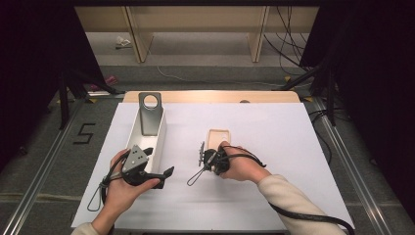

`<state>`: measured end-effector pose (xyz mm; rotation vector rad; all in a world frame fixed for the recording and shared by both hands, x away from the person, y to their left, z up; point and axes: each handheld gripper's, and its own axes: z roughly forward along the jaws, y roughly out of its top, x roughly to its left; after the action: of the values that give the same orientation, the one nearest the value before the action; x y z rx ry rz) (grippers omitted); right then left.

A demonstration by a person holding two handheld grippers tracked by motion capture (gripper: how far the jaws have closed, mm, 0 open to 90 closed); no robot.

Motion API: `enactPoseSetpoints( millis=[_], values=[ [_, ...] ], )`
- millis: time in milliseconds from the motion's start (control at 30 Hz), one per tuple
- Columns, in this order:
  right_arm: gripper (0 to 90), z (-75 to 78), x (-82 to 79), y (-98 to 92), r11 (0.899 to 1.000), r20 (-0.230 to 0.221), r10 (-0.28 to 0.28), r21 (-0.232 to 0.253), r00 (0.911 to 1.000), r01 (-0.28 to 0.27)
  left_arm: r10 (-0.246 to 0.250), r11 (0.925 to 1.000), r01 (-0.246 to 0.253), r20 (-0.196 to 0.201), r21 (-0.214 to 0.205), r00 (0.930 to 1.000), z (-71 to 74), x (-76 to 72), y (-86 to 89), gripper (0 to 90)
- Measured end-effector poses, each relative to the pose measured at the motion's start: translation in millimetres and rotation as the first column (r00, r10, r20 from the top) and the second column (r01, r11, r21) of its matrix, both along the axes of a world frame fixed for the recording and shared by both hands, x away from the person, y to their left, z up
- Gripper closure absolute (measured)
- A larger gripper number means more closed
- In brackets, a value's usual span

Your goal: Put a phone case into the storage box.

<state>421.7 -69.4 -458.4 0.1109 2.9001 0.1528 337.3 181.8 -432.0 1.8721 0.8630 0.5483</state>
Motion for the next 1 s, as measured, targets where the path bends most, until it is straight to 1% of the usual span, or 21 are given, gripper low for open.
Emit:
enactPoseSetpoints(
  millis=[100, 133, 233, 367, 433, 467, 800, 833, 933, 967, 1000],
  values=[
    [80.8, -0.7, -0.6, 0.3, 1.0, -0.004, 0.005, 0.003, 1.0, -0.005, -0.001, 1.0, 0.001, -0.001, 0.0, 1.0, -0.4, 0.0, 0.0, 4.2],
    [80.8, -0.7, -0.6, 0.3, 1.0, -0.004, 0.005, 0.003, 1.0, -0.005, -0.001, 1.0, 0.001, -0.001, 0.0, 1.0, -0.4, 0.0, 0.0, 4.2],
    [82.5, 0.7, -1.3, 1.1, 1.0, -0.001, 0.011, -0.02, 0.9999, -0.011, -0.002, 1.0, 0.002, -0.003, -0.001, 1.0, -0.6, -0.2, -0.5, 4.5],
    [83.7, 0.8, -2.2, 1.3, 1.0, -0.004, 0.009, -0.023, 1.0, -0.009, -0.002, 1.0, 0.002, 0.001, -0.002, 1.0, -0.1, -0.3, -0.2, 4.6],
    [84.6, 0.1, -2.8, 1.3, 1.0, -0.003, 0.011, -0.017, 0.9999, -0.011, -0.002, 1.0, 0.002, 0.001, -0.002, 1.0, -0.2, -0.3, -0.1, 4.7],
    [84.6, 0.7, -2.8, 1.5, 1.0, -0.001, 0.013, -0.025, 0.9999, -0.013, -0.002, 1.0, 0.002, 0.0, -0.002, 1.0, -0.2, -0.3, -0.1, 4.8],
    [85.3, 1.2, -3.3, 1.0, 1.0, -0.003, 0.014, -0.026, 0.9999, -0.014, -0.001, 1.0, 0.001, 0.004, -0.006, 1.0, 0.0, -0.3, 0.0, 5.1],
    [85.5, -0.3, -3.1, 0.2, 1.0, 0.0, 0.017, -0.004, 0.9998, -0.017, -0.001, 1.0, 0.001, 0.004, -0.005, 1.0, 0.0, -0.4, -0.1, 5.2],
    [85.7, 0.1, -3.2, -0.4, 1.0, 0.0, 0.014, -0.001, 0.9999, -0.014, -0.001, 1.0, 0.001, 0.002, -0.006, 1.0, -0.3, -0.3, 0.0, 5.2],
    [86.0, 1.6, -3.2, -1.5, 1.0, -0.012, 0.004, -0.006, 0.9999, -0.004, 0.0, 1.0, 0.0, 0.003, -0.008, 1.0, -0.2, -0.3, 0.2, 5.2],
    [86.0, 1.6, -3.2, -1.5, 1.0, -0.012, 0.004, -0.006, 0.9999, -0.004, 0.0, 1.0, 0.0, 0.003, -0.008, 1.0, -0.2, -0.3, 0.2, 5.3]
  ],
)
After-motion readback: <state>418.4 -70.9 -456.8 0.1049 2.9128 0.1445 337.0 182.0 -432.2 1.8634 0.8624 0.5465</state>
